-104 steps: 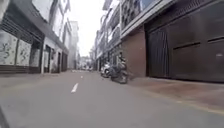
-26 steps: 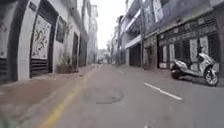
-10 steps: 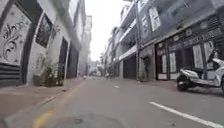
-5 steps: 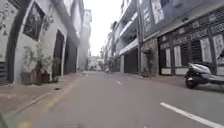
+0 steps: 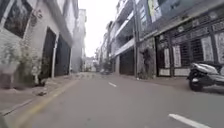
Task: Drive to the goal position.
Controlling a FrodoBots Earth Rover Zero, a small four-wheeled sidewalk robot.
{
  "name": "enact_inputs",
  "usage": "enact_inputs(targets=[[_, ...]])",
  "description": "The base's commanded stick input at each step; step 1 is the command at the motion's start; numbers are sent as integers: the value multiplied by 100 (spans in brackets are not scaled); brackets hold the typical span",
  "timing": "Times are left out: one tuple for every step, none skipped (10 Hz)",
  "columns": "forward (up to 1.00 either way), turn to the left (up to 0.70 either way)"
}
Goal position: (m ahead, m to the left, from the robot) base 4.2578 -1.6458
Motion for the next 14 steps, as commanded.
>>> enact_inputs(targets=[[100, -18], [100, -22], [100, -26], [100, -30], [100, -31], [100, -11], [100, 4], [100, -9], [100, -22], [100, -34], [100, -33], [100, -26], [100, -18], [100, -11]])
